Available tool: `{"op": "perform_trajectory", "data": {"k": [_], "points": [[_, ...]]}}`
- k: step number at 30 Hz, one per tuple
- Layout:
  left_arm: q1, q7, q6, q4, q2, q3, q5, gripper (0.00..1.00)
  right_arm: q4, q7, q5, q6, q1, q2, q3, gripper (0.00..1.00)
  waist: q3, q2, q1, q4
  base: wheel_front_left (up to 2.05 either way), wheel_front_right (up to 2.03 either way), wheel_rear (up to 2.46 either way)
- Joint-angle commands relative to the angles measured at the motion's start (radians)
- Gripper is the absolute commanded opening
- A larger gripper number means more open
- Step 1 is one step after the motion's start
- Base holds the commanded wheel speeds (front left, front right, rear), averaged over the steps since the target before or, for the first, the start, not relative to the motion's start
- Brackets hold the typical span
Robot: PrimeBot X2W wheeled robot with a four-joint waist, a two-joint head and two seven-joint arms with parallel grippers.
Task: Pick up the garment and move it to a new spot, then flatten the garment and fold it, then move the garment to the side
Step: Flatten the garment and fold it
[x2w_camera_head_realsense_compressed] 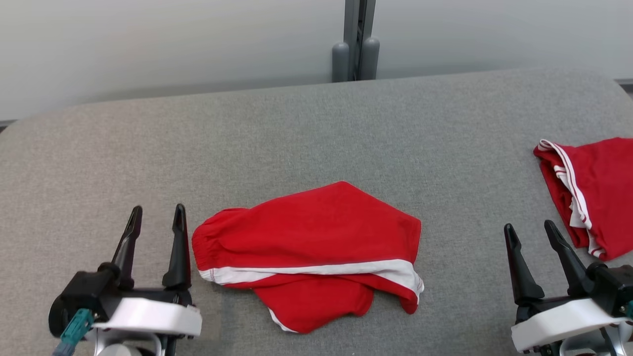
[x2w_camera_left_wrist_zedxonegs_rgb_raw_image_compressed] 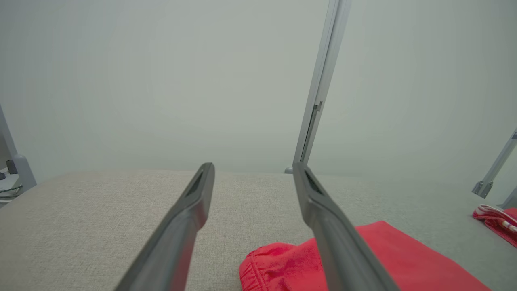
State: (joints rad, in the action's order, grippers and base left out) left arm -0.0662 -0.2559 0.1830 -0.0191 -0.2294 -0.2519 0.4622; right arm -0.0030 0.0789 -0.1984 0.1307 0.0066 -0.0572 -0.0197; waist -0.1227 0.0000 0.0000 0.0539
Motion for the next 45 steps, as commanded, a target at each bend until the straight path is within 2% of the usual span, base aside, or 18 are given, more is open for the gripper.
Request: {"op": "perform_trajectory", "data": {"k": [1,11,33,38,45], "points": [[0.021,-0.005,0.007,-0.005,-0.012,0.012,-0.013,1.0,-0.004,-0.004,0.002,0.0,0.015,-0.01,0.0,1.0,0.024,0.0,0.0,-0.005,0.0,0.0,0.0],[0.099,-0.002,0.02,0.005,-0.048,0.023,-0.024,1.0,-0.024,-0.025,0.002,0.0,0.06,-0.012,-0.005,1.0,0.067,0.0,0.0,-0.018,0.0,0.0,0.0],[0.102,0.005,0.039,0.033,-0.053,0.012,-0.029,1.0,-0.038,-0.039,0.001,0.0,0.063,-0.005,-0.009,1.0,0.064,0.0,0.0,-0.041,0.0,0.0,0.0],[0.084,0.007,0.041,0.04,-0.053,0.003,-0.032,1.0,0.015,-0.055,-0.014,0.0,0.061,-0.011,0.012,1.0,0.051,0.0,0.0,-0.051,0.0,0.0,0.0],[0.043,0.009,0.031,0.044,-0.045,-0.016,-0.043,1.0,0.187,-0.052,-0.055,0.0,0.025,-0.018,0.1,1.0,0.007,0.0,0.0,-0.09,0.0,0.0,0.0]]}}
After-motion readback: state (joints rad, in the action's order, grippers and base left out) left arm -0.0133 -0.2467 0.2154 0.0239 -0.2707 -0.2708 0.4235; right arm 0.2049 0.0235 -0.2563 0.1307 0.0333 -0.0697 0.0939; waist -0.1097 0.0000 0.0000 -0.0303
